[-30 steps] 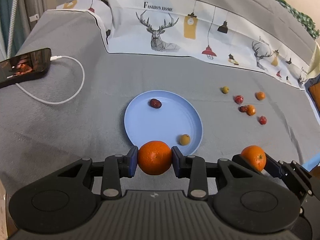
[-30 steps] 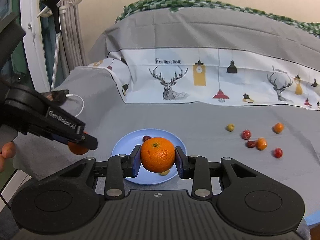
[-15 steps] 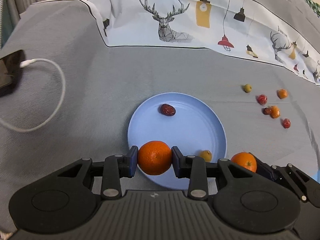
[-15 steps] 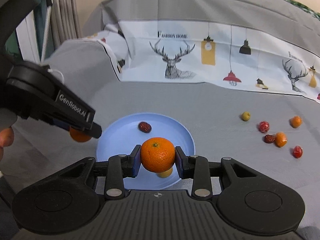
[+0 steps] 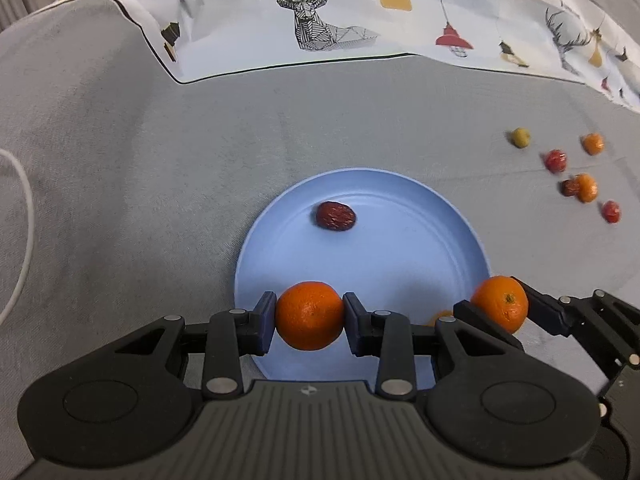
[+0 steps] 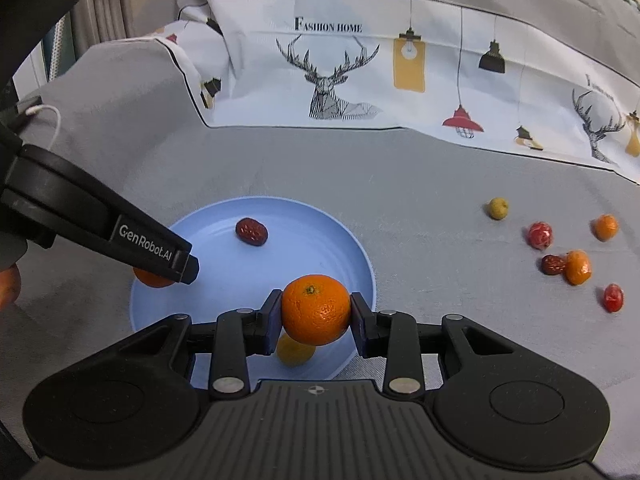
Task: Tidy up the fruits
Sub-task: 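Open the left tool over the plate while the right tool releases its orange there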
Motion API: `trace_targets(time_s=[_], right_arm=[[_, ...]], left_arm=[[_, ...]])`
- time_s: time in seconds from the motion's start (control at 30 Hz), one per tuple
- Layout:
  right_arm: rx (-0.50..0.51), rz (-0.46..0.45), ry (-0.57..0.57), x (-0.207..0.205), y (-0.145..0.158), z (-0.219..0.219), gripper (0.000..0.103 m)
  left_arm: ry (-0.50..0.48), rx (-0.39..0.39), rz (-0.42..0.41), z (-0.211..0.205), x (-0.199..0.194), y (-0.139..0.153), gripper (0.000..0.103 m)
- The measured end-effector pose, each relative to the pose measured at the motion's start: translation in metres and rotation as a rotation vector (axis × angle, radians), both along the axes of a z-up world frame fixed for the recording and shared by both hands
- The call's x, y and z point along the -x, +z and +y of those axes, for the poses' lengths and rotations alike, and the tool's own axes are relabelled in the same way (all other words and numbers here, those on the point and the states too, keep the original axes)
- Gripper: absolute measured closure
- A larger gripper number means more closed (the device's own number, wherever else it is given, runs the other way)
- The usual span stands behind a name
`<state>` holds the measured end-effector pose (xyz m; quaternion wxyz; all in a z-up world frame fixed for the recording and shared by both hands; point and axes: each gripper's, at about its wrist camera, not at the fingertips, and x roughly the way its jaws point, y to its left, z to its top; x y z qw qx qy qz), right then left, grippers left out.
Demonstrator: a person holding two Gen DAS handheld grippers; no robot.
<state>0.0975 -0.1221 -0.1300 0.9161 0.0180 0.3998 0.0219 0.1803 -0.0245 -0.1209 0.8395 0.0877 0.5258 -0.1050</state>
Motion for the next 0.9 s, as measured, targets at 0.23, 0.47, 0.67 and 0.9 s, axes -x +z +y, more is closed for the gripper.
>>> trace_targets(time_s=[0.23,0.47,0.67,0.9], right_arm=[[-0.008,0.036,0.047,-0.013,-0.005,0.006,0.036],[-0.057,0.047,0.013,0.026,0.020,-0.005,0.007],[-0.128,0.078,-0.046,0.096,0.042,-0.004,0.004],[-0.058,-0.108,-0.040,0.147,0.082,0.010,0.002]], left_arm=[[0.074,0.036,-0.073,0.007,-0.003,0.003,0.000],[0.052,0.012,-0.082,0.020,0.033,0.026,0.000],[0.077,-0.013,-0.098,0.042,0.108,0.050,0.000],[0.153,0.001,-0.177,0.068,0.178,0.075,0.000]])
